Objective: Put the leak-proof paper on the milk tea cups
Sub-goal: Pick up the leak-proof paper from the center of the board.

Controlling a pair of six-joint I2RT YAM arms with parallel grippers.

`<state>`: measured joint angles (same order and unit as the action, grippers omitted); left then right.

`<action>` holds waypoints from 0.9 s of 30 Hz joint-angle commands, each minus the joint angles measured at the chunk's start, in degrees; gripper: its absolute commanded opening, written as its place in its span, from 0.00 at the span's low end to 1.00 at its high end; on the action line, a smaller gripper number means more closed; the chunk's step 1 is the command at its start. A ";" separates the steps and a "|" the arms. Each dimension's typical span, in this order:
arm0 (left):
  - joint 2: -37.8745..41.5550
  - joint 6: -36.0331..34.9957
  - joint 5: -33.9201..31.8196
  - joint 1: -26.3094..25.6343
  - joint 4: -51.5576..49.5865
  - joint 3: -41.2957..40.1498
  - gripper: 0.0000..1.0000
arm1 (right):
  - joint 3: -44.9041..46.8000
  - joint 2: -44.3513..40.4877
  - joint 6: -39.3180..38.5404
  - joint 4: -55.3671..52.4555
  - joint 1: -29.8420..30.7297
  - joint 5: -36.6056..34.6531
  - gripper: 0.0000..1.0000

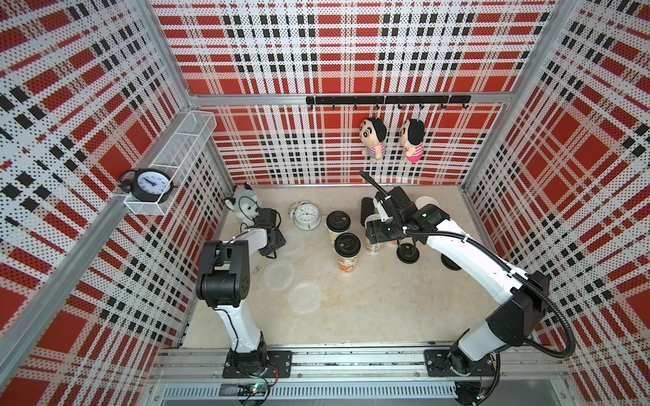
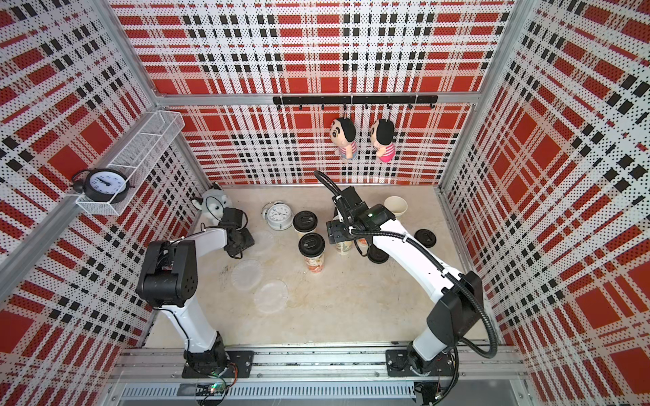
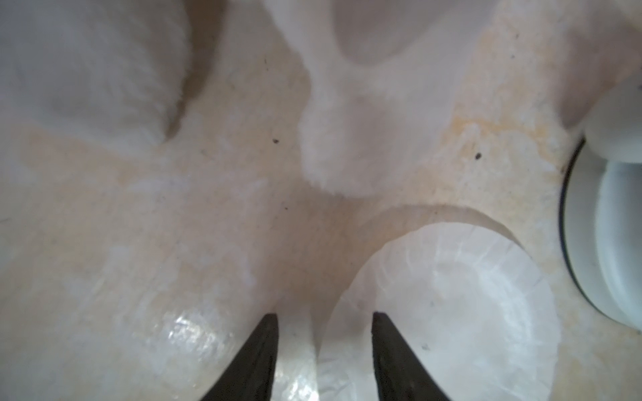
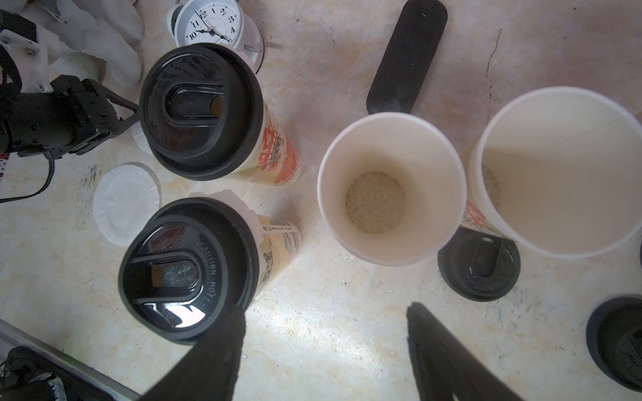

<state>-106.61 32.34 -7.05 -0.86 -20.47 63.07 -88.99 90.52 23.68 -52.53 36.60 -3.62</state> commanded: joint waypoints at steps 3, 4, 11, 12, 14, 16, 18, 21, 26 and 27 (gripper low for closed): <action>-1.97 -0.55 -1.39 -2.16 -5.57 -1.13 0.45 | 1.38 -2.88 0.22 1.62 -0.30 0.37 0.76; -1.99 -0.60 -1.47 -2.48 -5.61 -1.48 0.44 | 1.65 -3.16 0.22 1.80 -0.29 0.37 0.76; -3.37 -0.35 -1.94 -4.15 -5.12 -3.25 0.39 | 3.10 -4.79 0.58 2.61 -0.34 0.45 0.76; -3.40 -0.24 -2.02 -4.15 -4.93 -3.56 0.38 | 3.27 -5.13 0.57 2.61 -0.38 0.45 0.76; -3.49 -0.17 -2.10 -4.05 -4.64 -4.07 0.37 | 3.46 -5.52 0.66 2.63 -0.39 0.30 0.76; -3.52 -0.17 -2.09 -4.05 -4.50 -4.43 0.34 | 3.65 -5.86 0.73 2.66 -0.38 0.19 0.76; -3.65 -0.20 -2.06 -4.06 -4.30 -4.61 0.29 | 3.73 -6.07 0.71 2.52 -0.47 0.19 0.76; -3.91 -0.34 -1.94 -4.05 -3.96 -4.98 0.18 | 3.65 -6.28 0.91 2.44 -0.47 0.19 0.76; -3.72 -0.34 -1.79 -4.17 -3.16 -5.52 0.00 | 3.65 -6.92 1.34 2.02 -0.43 0.02 0.76; -3.49 -0.34 -1.87 -4.15 -3.04 -5.60 0.00 | 3.67 -7.06 1.52 2.01 -0.41 -0.07 0.76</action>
<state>-106.61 31.68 -12.73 -4.60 -18.46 60.99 -85.65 85.56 24.58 -50.85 36.56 -3.44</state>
